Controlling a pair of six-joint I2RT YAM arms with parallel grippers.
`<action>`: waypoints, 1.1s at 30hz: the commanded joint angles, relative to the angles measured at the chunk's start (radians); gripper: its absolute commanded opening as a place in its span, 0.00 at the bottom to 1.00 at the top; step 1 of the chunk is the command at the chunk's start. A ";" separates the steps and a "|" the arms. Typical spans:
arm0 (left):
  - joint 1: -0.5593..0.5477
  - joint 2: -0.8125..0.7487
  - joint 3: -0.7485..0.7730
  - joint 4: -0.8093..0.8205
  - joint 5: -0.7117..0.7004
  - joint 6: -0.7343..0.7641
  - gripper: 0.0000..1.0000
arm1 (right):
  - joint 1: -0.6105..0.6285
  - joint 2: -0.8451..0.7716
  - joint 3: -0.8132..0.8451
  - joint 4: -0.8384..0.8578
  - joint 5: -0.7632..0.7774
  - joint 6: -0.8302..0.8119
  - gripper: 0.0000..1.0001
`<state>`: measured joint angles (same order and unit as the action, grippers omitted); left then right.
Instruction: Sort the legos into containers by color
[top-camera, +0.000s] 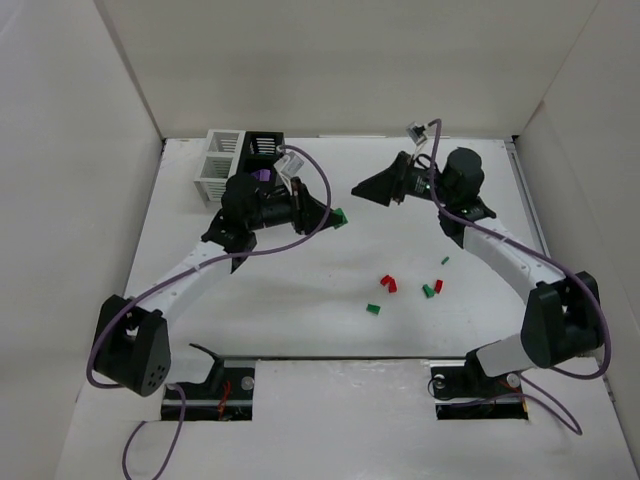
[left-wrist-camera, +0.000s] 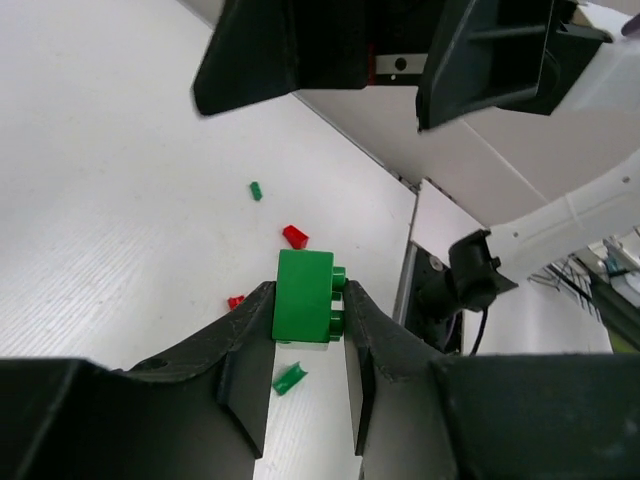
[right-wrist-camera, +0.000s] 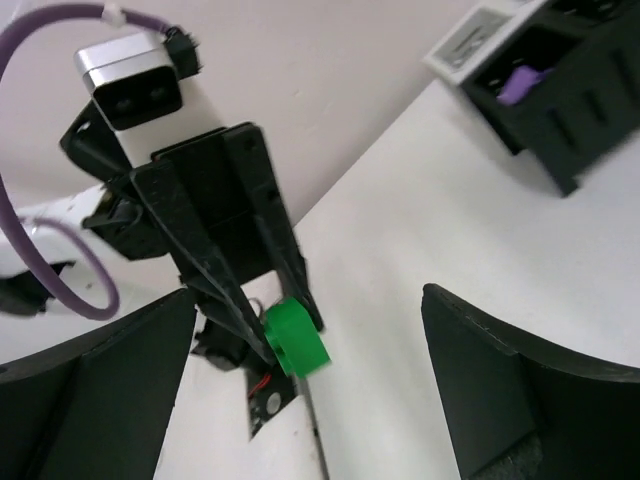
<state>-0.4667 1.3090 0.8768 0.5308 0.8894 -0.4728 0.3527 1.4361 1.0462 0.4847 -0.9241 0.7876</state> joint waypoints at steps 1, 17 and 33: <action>0.043 -0.014 0.063 -0.050 -0.052 0.022 0.00 | -0.076 0.007 0.026 0.052 0.039 0.001 0.99; 0.387 0.289 0.560 -0.650 -0.949 0.079 0.00 | -0.277 -0.045 -0.043 -0.304 0.121 -0.252 0.99; 0.467 0.550 0.758 -0.821 -1.201 0.076 0.13 | -0.319 -0.095 -0.061 -0.601 0.318 -0.424 0.99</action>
<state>-0.0048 1.8721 1.5883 -0.2806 -0.2501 -0.4084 0.0376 1.3617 0.9821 -0.0780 -0.6418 0.4118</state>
